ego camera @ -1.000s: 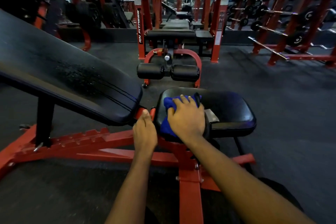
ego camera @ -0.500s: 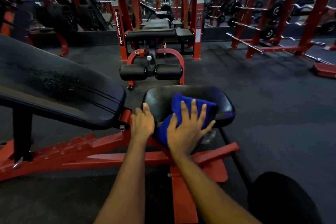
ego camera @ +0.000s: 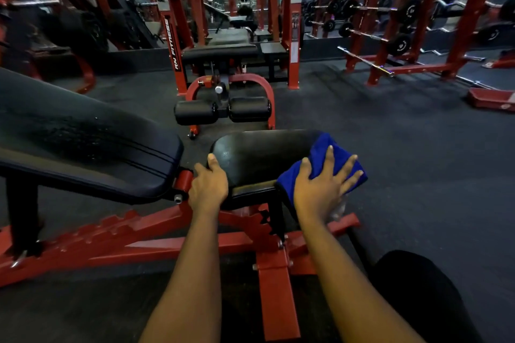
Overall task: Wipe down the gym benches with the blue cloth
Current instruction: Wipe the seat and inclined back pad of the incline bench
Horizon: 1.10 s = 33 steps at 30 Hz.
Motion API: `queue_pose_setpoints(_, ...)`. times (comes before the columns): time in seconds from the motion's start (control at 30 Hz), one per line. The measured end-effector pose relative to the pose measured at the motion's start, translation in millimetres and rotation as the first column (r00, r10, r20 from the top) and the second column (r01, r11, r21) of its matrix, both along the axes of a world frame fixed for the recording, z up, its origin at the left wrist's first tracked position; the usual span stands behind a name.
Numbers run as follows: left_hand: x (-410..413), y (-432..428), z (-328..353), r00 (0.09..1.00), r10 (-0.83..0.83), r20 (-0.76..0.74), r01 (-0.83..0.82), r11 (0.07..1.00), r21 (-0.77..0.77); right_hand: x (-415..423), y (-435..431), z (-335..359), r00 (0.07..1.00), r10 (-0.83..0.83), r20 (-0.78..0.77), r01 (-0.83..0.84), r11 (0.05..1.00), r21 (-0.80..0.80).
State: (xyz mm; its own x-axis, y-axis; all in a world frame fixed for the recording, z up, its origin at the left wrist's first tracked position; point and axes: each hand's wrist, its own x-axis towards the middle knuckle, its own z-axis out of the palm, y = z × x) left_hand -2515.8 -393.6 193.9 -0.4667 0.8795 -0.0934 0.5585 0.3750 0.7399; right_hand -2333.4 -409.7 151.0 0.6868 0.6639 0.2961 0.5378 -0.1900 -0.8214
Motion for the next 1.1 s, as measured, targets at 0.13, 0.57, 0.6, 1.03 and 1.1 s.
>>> queue_pose_setpoints(0.13, 10, 4, 1, 0.996, 0.085, -0.026, -0.085, 0.996, 0.017, 43, 22, 22, 0.987, -0.014, -0.16, -0.004, 0.993, -0.115)
queue_pose_setpoints(0.57, 15, 3, -14, 0.983, 0.175, -0.047, -0.167, 0.977, 0.136, 98, 53, 24, 0.965, 0.167, -0.201, -0.221, 0.931, -0.291)
queue_pose_setpoints(0.6, 16, 4, -14, 0.983, 0.178, -0.049, -0.17, 0.976, 0.138, 103, 68, 31, 0.968, 0.175, -0.179, -0.23, 0.901, -0.367)
queue_pose_setpoints(1.03, 23, -2, -11, 0.981, 0.191, -0.032, -0.184, 0.97, 0.16, 136, 120, 28, 0.761, 0.585, -0.281, -0.646, 0.719, -0.254)
queue_pose_setpoints(1.1, 25, -1, -11, 0.979, 0.204, -0.027, -0.196, 0.966, 0.166, 135, 142, 36, 0.762, 0.607, -0.227, -0.643, 0.665, -0.38)
